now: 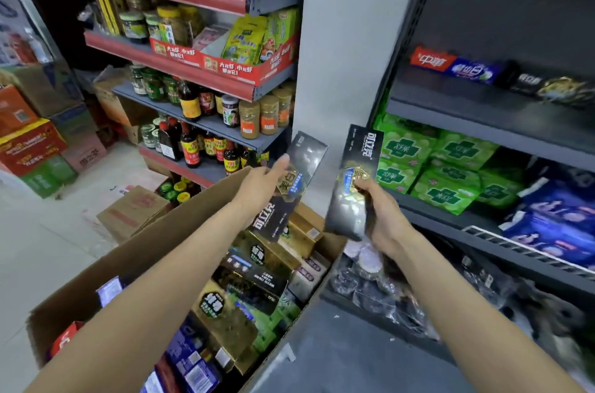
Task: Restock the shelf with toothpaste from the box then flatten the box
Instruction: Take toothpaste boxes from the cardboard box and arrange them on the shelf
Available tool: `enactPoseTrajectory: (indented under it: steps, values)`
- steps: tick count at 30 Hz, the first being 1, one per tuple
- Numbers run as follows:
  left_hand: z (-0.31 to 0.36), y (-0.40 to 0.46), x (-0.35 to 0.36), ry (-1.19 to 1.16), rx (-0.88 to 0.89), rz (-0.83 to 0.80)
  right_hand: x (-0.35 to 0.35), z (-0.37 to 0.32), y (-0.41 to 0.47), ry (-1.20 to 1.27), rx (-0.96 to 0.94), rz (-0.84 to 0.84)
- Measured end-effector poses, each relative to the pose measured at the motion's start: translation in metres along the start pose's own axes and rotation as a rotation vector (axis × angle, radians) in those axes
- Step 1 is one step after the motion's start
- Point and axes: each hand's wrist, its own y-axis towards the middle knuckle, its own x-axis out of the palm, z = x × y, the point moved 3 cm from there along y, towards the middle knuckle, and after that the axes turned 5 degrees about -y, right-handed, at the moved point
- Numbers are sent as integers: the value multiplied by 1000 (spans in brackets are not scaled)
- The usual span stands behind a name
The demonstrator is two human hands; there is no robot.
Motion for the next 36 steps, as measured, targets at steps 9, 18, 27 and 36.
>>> enactPoseTrajectory:
  steps: [9,18,27,36]
  values:
    - [87,24,136,-339,-131,-210,-99,-70,-5,105,-110,50]
    - [187,31,291,-324,109,-469,-266,-132,18,223,-227,84]
    - [269,72,387,-17,505,-141,-395,-197,49,-62,-418,370]
    - [302,159,416,589,627,93,-457,-289,123,-1009,-511,681]
